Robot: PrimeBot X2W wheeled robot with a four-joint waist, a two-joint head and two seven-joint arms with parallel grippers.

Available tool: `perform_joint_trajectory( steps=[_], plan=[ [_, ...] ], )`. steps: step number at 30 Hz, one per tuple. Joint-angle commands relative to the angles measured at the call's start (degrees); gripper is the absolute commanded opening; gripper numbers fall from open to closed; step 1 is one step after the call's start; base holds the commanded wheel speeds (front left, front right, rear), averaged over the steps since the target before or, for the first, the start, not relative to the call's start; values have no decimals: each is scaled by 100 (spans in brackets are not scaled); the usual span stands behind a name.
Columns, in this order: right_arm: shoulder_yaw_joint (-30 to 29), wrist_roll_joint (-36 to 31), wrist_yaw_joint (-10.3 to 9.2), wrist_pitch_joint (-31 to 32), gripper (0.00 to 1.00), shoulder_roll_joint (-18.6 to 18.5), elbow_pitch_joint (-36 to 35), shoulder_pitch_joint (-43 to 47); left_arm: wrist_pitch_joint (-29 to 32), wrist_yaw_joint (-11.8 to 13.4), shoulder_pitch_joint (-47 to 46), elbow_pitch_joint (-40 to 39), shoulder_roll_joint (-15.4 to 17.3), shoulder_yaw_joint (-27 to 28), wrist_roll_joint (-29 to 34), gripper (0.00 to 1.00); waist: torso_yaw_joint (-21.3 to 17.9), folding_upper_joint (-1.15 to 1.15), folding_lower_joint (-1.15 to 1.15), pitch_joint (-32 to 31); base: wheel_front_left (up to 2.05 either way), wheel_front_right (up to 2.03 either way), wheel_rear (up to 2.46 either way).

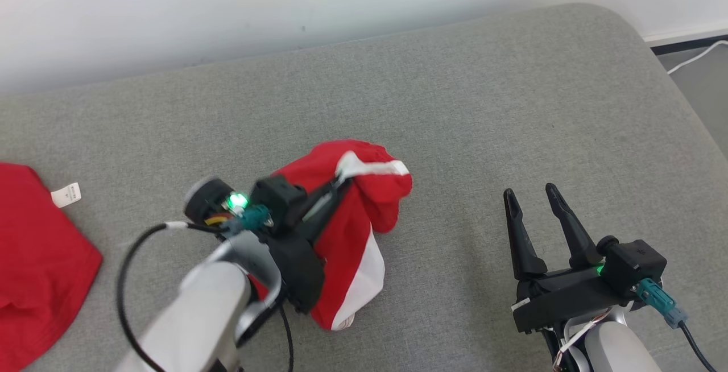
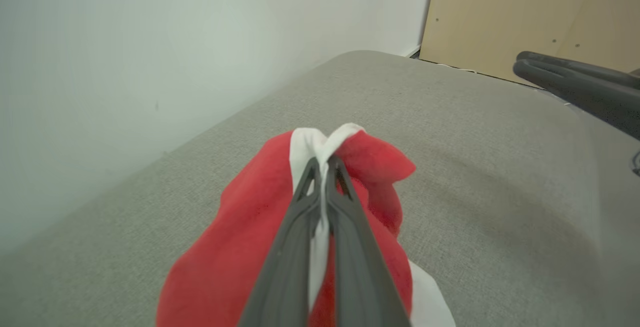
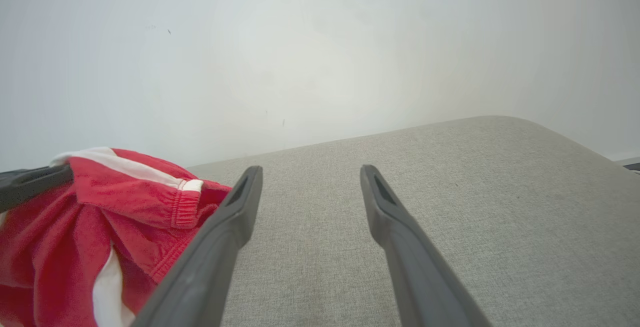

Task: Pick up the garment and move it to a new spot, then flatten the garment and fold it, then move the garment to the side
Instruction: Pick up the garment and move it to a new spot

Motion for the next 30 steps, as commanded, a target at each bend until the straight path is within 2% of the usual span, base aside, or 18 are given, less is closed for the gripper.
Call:
perform_joint_trajectory(
  steps=[1, 6, 7, 8, 9, 14, 18, 24, 30],
  plan=[
    [10, 17, 3, -16, 100, -24, 4, -1, -99, -5, 115, 116, -40, -43, -26, 0, -28, 0, 0, -5, 0, 0, 0],
    [-6, 19, 3, -16, 100, -43, 19, 31, -580, -18, 245, 867, -295, -192, -126, 0, -25, 0, 0, -26, 0, 0, 0],
    [-6, 13, 3, -16, 100, -41, 26, 39, -681, -20, 241, 996, -336, -214, -113, 16, -19, 0, 0, -36, 0, 0, 0],
    [-5, 4, 3, -16, 100, -36, 31, 52, -784, -17, 240, 1106, -374, -236, -88, 73, -9, 0, 0, -52, 0, 0, 0],
    [-4, -1, 2, -16, 100, -33, 33, 65, -873, -8, 251, 1200, -414, -261, -78, 100, 3, 0, 0, -68, 0, 0, 0],
    [-22, -1, 3, -16, 100, -18, 98, 204, -1292, 80, 459, 1375, -586, -326, -155, 100, 107, 0, 0, -294, 0, 0, 0],
    [-18, 41, 3, -16, 100, -13, 137, 303, -1544, 277, 738, 1188, -654, -247, -261, 100, 202, 0, 0, -506, 0, 0, 0],
    [-48, 47, 3, -16, 100, -23, 116, 426, -1629, 566, 1205, 766, -604, -264, -271, 100, 408, 0, 0, -603, 0, 0, 0],
    [-63, 26, 3, -16, 100, -21, 76, 452, -1575, 690, 1577, 609, -530, -277, -347, 100, 525, 0, 0, -562, 0, 0, 0]
  ],
)
